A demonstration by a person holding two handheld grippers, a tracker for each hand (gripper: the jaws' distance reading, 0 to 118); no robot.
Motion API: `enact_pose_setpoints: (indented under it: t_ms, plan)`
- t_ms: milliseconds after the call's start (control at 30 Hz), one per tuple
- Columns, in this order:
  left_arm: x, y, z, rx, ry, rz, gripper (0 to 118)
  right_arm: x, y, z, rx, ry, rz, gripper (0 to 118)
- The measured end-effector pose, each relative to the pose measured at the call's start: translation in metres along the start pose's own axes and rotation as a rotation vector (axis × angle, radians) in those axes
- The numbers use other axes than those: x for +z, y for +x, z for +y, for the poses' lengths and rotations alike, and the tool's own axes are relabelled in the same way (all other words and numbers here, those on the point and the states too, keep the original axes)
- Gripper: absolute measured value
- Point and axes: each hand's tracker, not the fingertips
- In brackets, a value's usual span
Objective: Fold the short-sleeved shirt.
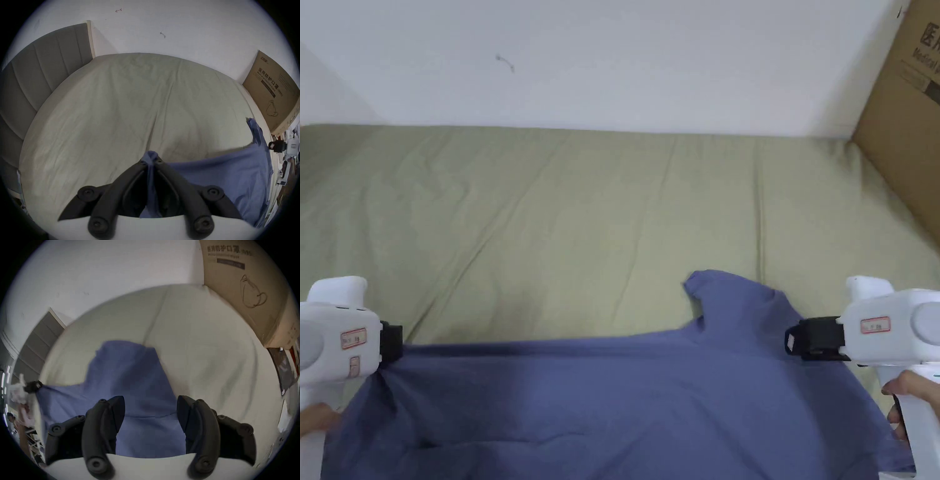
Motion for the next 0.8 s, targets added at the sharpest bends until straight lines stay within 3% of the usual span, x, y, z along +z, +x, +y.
enact_pose_setpoints:
  t_ms: [67, 167, 200, 233, 267, 367, 567, 800]
  plan:
    - [0.0, 0.001, 0.0, -0.001, -0.005, -0.003, 2, -0.015, 0.0, -0.004, 0.091, -0.044, -0.029, 69]
    - [0.0, 0.002, 0.0, -0.016, -0.01, 0.004, 2, 0.0, -0.011, 0.0, 0.085, -0.031, -0.006, 52]
    - [0.0, 0.004, 0.0, -0.019, -0.013, 0.007, 2, 0.003, -0.014, 0.0, 0.097, -0.038, 0.013, 52]
    - [0.001, 0.005, 0.0, -0.019, -0.014, 0.007, 2, 0.003, -0.018, -0.002, 0.097, -0.034, 0.039, 6]
    - [0.002, 0.005, 0.0, -0.017, -0.014, 0.004, 2, 0.006, -0.023, -0.003, 0.094, -0.032, 0.03, 1]
    - [0.015, 0.008, 0.0, -0.023, -0.008, 0.013, 2, 0.007, -0.041, -0.009, 0.18, -0.029, -0.059, 1]
    - [0.067, 0.015, 0.015, -0.062, 0.071, 0.023, 2, 0.053, -0.032, 0.007, 0.153, 0.042, -0.043, 1]
    - [0.154, 0.03, 0.043, -0.136, 0.226, 0.063, 2, 0.163, -0.022, 0.03, 0.043, 0.227, 0.023, 1]
